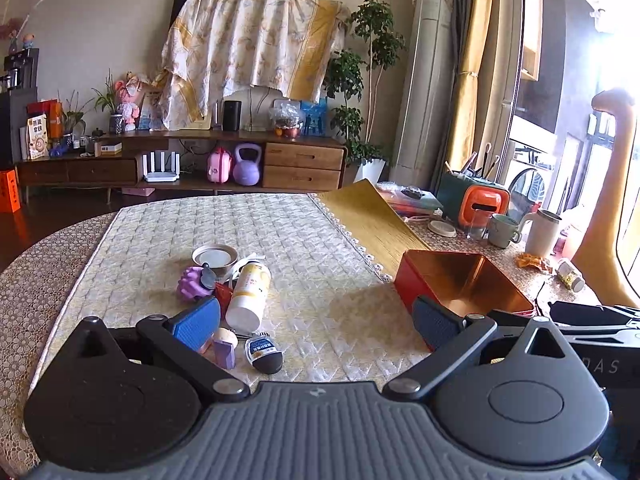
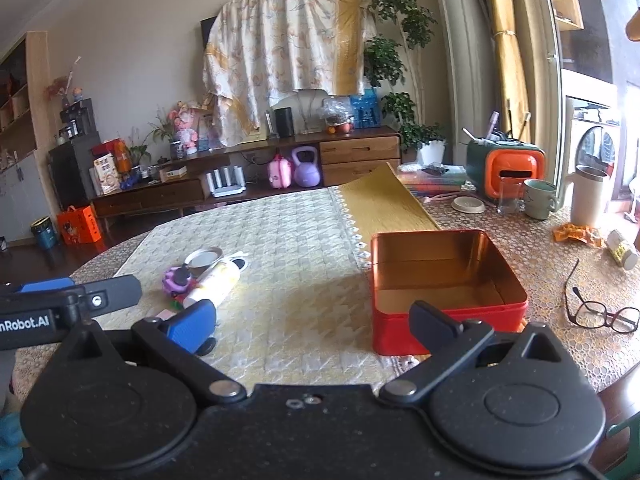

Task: Organize rigid objects
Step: 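Move both tools toward the cluttered objects on the quilted cloth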

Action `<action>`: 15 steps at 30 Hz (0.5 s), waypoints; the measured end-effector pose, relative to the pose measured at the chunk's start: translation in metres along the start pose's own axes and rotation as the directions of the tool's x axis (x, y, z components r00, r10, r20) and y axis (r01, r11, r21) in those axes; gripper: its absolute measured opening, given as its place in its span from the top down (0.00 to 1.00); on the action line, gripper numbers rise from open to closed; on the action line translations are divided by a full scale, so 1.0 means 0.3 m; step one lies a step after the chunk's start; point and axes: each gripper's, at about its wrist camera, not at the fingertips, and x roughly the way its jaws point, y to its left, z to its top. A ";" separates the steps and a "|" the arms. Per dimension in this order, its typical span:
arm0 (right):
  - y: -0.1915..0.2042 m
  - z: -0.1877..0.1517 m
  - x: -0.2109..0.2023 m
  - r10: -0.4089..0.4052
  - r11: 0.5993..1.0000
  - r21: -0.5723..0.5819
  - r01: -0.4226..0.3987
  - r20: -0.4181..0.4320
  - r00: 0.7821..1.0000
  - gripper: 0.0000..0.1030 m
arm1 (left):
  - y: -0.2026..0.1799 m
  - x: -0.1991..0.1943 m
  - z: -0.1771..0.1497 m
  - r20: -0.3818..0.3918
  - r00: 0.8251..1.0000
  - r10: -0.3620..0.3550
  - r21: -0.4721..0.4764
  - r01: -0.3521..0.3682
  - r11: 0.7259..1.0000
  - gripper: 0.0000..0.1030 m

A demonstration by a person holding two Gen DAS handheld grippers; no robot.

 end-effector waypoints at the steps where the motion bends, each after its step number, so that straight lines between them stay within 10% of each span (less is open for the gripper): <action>1: 0.002 -0.001 -0.002 0.001 1.000 -0.001 -0.001 0.002 1.000 0.00 | 0.000 0.000 0.001 0.002 1.000 0.004 0.000 -0.004 1.000 0.00; 15: 0.025 0.012 0.006 0.058 0.998 -0.022 -0.058 0.003 0.998 0.00 | 0.018 -0.013 0.002 0.017 1.000 0.009 -0.027 -0.008 1.000 0.00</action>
